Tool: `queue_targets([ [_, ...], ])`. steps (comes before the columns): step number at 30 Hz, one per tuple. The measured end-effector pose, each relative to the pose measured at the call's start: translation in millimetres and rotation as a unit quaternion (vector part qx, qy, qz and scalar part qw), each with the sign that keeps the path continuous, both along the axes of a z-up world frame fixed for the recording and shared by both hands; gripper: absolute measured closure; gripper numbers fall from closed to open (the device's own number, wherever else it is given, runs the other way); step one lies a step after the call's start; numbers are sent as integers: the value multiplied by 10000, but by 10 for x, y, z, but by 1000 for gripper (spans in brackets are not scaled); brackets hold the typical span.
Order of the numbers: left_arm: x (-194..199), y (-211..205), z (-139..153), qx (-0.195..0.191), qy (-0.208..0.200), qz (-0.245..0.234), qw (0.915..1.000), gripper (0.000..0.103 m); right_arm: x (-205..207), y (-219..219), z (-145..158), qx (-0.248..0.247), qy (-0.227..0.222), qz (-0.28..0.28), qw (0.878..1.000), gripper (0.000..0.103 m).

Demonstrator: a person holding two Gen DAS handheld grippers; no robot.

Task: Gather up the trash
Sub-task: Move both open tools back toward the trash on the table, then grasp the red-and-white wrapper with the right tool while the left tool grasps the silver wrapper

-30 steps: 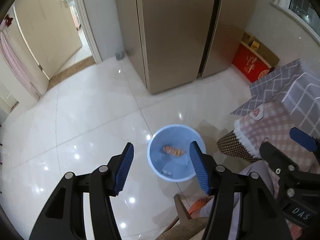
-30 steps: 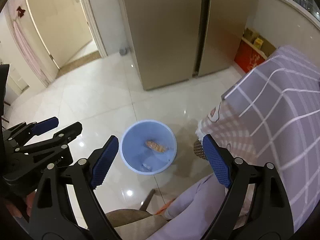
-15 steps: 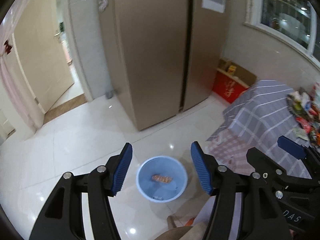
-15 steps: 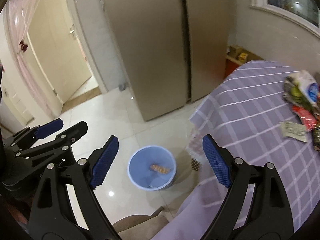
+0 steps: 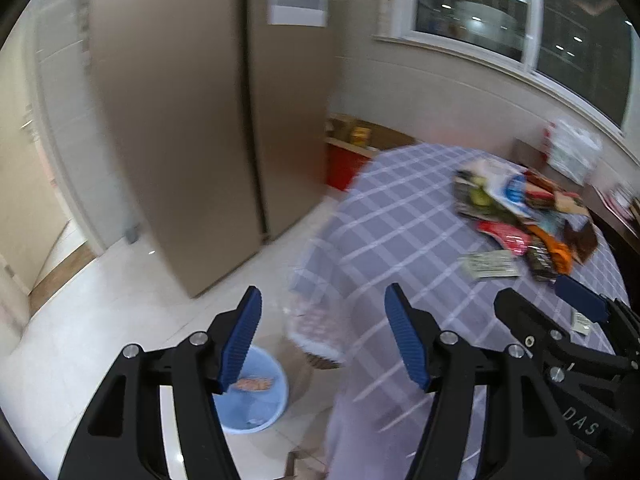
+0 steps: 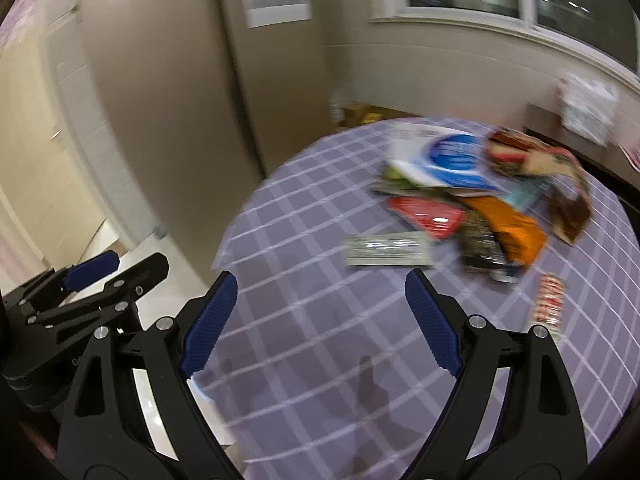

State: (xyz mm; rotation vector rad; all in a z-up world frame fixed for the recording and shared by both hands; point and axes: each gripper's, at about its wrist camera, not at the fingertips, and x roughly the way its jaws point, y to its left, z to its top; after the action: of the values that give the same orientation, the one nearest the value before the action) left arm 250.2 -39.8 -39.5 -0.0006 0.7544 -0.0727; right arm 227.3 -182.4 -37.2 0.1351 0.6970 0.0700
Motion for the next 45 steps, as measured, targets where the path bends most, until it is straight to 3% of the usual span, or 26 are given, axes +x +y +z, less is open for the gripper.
queue_targets([
  [7, 284, -679, -60, 145, 96, -916, 9956, 35, -15, -666, -37, -122, 123, -935, 9955, 18],
  [14, 499, -1087, -214, 283, 332, -1614, 9859, 30, -74, -1197, -133, -320, 407, -1837, 9816, 18],
  [24, 824, -1447, -502, 580, 723, -2446, 9652, 29, -9, -1433, -383, -133, 935, -1850, 9782, 19],
  [27, 874, -1476, -506, 527, 810, -2598, 9608, 29, 44, -1442, -470, -245, 1093, -1872, 9759, 32],
  [29, 876, -1517, -511, 562, 768, -2660, 9593, 37, 55, -1417, -472, -465, 1085, -1904, 9746, 37],
  [31, 849, -1531, -487, 570, 763, -2721, 9576, 62, 52, -1419, -463, -457, 1068, -1904, 9748, 46],
  [33, 834, -1523, -476, 585, 779, -2692, 9582, 78, 40, -1416, -444, -479, 1044, -1914, 9748, 75],
  [34, 837, -1524, -477, 588, 785, -2669, 9587, 82, 33, -1419, -433, -463, 1049, -1905, 9750, 77],
  [37, 823, -1459, -455, 494, 862, -2579, 9610, 88, 6, -1439, -426, -335, 1028, -1824, 9773, 81],
  [45, 671, -1199, -431, 298, 893, -2096, 9732, 89, -39, -1391, -394, -42, 1013, -1549, 9827, 86],
])
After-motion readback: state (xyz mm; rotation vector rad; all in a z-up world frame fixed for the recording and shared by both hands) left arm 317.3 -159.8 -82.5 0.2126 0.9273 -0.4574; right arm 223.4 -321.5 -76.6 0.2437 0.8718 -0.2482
